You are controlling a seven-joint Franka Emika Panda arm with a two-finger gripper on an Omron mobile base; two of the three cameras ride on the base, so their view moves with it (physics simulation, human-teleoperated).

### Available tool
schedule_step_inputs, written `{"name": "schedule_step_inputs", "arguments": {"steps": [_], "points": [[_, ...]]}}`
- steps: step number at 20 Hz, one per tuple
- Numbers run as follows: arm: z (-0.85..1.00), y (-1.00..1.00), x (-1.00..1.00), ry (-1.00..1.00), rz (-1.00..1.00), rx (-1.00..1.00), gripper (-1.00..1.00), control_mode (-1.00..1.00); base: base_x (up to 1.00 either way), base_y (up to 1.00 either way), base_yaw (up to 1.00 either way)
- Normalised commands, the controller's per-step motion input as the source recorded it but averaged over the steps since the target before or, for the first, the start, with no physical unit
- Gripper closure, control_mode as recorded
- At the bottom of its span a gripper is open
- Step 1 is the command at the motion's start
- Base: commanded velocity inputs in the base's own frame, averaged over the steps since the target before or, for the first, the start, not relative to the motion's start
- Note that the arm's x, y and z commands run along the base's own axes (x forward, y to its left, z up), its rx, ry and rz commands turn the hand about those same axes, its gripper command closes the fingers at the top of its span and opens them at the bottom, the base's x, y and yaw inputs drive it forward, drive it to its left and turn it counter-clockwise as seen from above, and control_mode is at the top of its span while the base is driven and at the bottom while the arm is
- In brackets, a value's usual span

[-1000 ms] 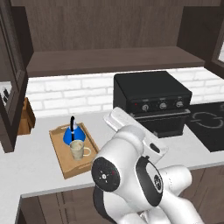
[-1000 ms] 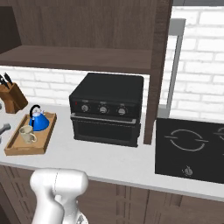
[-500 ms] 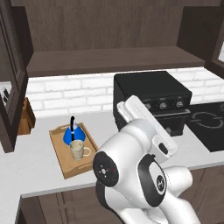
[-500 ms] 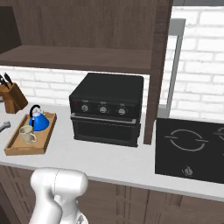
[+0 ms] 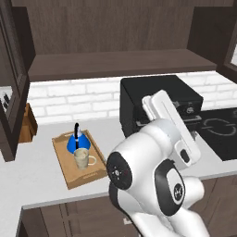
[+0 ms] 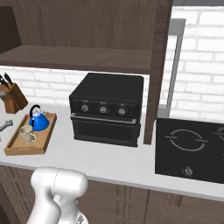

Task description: Pick the kettle from the counter and place it on the tray. Then pick the mug from the cabinet and place it on the tray. Then close the cabinet doors.

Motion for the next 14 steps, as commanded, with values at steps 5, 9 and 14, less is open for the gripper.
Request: {"name": "schedule_step_inputs", "arguments": {"steps": [5,9,14], "points": [[0.19,-0.40,-0.19,-0.14,-0.10,0.04,-1.00,-1.00,0.00,0.00,0.00],[0.17,-0.37,-0.16,-0.13,-0.12,0.02,-1.00,-1.00,0.00,0.00,0.00],[0.07,-0.33,-0.14,-0.10,-0.11,0.00,-1.00,-1.00,0.00,0.00,0.00]]}}
